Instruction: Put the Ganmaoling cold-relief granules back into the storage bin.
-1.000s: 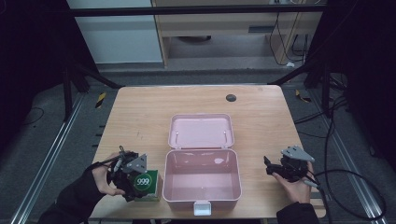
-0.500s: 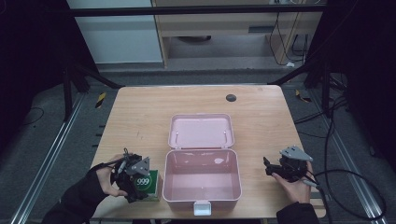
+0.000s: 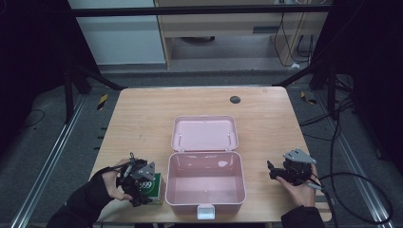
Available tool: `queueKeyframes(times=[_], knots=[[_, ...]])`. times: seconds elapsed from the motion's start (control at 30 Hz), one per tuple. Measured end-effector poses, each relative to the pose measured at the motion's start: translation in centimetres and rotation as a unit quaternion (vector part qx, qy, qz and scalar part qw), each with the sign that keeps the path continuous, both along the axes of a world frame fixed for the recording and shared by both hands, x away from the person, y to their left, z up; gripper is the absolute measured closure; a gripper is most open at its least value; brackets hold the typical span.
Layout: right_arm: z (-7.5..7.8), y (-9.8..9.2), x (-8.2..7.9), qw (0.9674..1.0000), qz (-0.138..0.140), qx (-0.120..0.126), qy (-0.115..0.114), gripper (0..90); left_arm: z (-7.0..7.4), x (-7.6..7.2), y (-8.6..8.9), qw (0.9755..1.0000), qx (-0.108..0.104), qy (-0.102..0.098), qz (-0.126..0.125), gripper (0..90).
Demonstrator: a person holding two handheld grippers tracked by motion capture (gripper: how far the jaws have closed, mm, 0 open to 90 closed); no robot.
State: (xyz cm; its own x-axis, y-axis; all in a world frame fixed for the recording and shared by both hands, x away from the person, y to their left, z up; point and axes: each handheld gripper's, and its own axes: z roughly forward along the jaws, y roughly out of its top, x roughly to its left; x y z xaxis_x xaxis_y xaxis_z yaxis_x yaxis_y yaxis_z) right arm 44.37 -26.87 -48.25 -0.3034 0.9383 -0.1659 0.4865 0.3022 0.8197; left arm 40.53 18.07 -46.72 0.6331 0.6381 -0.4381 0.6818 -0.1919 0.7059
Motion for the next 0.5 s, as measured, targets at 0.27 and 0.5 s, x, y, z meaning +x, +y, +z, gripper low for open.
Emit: queueKeyframes(times=[0.27,0.5], knots=[[-0.03,0.01,0.02,1.0,0.001,-0.002,0.001,3.5,-0.32,-0.1,-0.21,1.0,-0.003,0.002,0.004,8.5],[-0.06,0.04,0.04,1.0,0.003,-0.001,0.003,3.7,-0.15,-0.08,0.02,1.0,-0.004,0.002,0.002,11.6]])
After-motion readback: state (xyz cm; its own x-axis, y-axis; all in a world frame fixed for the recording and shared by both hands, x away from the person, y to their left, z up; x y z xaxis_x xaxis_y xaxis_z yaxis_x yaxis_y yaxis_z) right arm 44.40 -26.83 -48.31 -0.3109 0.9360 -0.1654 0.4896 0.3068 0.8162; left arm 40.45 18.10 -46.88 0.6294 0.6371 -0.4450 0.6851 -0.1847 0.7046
